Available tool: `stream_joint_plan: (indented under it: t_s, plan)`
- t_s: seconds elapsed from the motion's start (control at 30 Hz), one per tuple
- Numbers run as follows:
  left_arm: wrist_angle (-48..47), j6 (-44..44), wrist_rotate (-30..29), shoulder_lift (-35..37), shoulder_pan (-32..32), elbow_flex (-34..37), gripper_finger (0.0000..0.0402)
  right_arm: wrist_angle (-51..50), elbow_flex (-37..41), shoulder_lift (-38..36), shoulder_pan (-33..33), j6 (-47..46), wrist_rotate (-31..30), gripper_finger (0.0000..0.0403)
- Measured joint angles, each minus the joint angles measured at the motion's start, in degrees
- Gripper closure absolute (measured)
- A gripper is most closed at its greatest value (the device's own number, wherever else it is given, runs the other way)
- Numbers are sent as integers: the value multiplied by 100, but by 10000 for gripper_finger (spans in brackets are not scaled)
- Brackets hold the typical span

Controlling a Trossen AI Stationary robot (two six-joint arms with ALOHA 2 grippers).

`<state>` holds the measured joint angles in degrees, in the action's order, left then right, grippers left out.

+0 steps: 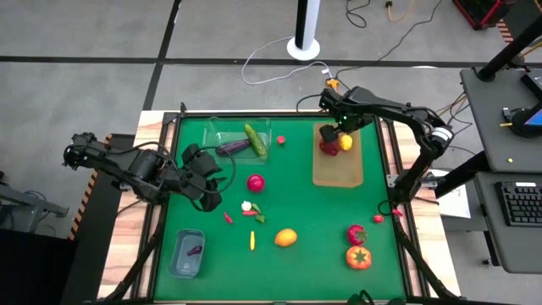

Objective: Sort produce into baskets
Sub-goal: Put the white garlic into the blue bin

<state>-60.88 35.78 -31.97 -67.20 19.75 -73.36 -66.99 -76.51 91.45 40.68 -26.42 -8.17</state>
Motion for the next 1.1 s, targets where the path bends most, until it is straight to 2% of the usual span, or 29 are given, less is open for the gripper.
stream_joint_plan:
  t_s: [0.2,0.5,0.7,0.83,0.97,1.1]
  plan:
    - [-3,72,593,-26,2,0,286,74,-234,-538,-274,-40,92,99]
    - [105,-85,674,-310,-1,0,286,822,-230,-1456,-1143,-719,79,110]
    - [465,-801,1605,-736,-125,142,297,1209,-230,-1645,-1555,-962,66,104]
    - [1275,-828,2591,-908,-270,635,317,1185,-223,-1647,-1701,-963,66,104]
    - [2574,-939,3358,-833,-514,1361,332,1197,-223,-1632,-1776,-961,66,110]
    - [3305,-989,3478,-704,-788,2021,341,1167,-223,-1634,-1832,-955,66,109]
